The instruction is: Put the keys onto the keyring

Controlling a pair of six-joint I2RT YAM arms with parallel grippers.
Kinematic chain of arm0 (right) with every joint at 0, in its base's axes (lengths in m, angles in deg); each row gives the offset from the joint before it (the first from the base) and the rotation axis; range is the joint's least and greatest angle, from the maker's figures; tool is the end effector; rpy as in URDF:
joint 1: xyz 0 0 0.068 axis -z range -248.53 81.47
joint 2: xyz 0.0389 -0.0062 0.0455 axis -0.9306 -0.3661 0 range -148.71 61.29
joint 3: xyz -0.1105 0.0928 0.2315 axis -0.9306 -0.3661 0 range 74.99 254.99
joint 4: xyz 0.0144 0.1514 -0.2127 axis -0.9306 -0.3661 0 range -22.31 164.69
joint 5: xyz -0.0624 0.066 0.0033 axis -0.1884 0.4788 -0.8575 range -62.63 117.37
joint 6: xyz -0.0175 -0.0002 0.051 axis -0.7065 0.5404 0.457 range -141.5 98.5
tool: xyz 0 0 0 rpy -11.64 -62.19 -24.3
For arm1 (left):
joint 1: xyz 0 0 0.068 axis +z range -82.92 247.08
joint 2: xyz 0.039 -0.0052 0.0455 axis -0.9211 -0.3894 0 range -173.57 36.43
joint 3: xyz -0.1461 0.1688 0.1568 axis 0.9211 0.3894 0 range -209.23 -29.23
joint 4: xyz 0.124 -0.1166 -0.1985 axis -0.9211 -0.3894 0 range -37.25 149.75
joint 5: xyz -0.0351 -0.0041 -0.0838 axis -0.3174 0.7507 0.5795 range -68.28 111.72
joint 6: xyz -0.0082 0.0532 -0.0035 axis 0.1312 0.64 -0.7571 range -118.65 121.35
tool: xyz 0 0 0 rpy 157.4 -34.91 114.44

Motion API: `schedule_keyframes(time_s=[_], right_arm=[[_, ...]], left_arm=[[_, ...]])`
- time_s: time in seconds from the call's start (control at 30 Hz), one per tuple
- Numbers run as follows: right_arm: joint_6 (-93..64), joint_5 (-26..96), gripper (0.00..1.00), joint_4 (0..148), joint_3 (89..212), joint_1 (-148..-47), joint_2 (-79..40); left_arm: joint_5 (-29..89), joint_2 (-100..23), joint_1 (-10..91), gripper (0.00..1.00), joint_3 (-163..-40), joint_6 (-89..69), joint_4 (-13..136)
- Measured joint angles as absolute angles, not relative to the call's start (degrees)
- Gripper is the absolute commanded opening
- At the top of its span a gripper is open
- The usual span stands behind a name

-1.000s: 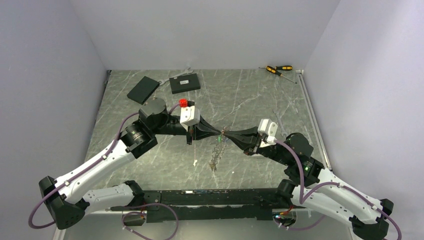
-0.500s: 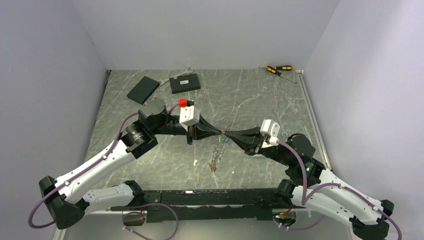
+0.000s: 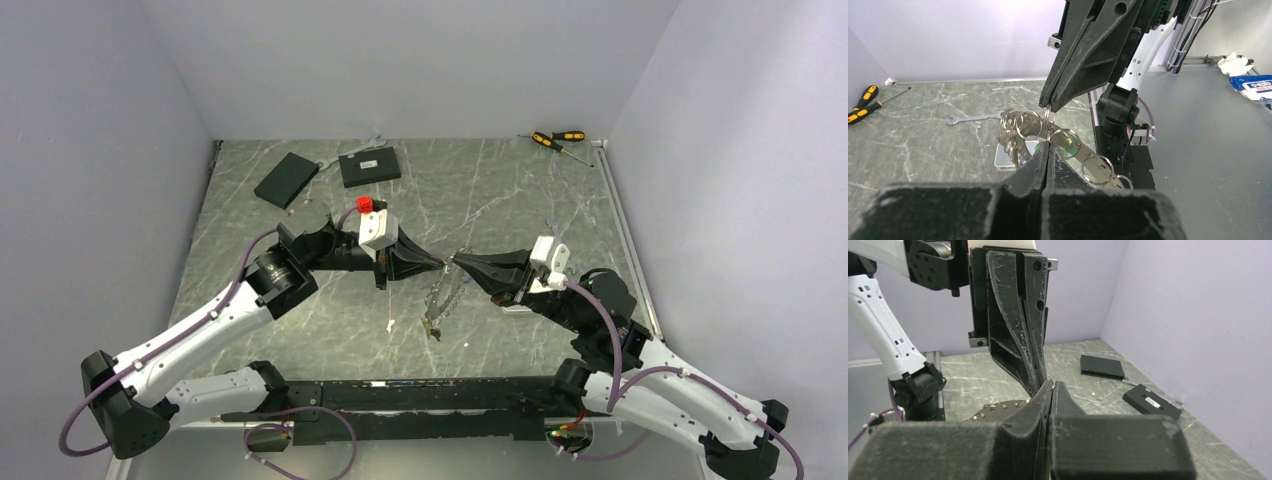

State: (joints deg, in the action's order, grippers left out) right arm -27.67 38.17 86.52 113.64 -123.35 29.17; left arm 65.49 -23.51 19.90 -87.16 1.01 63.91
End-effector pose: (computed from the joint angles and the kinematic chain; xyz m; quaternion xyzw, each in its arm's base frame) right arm 0.0731 0.1153 0.3756 -0.3615 0.4632 0.3827 0.7129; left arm 0.1412 -0.1888 0.3971 0.5023 0.4840 -0.5059 0.5075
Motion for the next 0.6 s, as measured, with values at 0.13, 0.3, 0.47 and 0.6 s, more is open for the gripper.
schedule_keyframes(time_s=[0.13,0.3,0.47,0.6], right_arm=[[-27.6,37.8,0.0,86.9,113.6,-123.4,29.1],[-27.3,37.9,0.0,87.2,113.6,-123.4,29.1],[-27.1,37.9,0.0,87.3,113.6,-123.4,29.1],[-26.9,37.9,0.0,87.3,113.6,-123.4,29.1]], left_arm=[[65.4,-23.5,19.9,0.0,-86.6,0.5,65.0],[65.3,-23.4,19.9,0.0,-86.6,0.4,65.1],[64.7,-23.1,19.9,0.07,-86.6,0.4,65.0],[64.3,-22.9,19.9,0.26,-86.6,0.4,65.0]])
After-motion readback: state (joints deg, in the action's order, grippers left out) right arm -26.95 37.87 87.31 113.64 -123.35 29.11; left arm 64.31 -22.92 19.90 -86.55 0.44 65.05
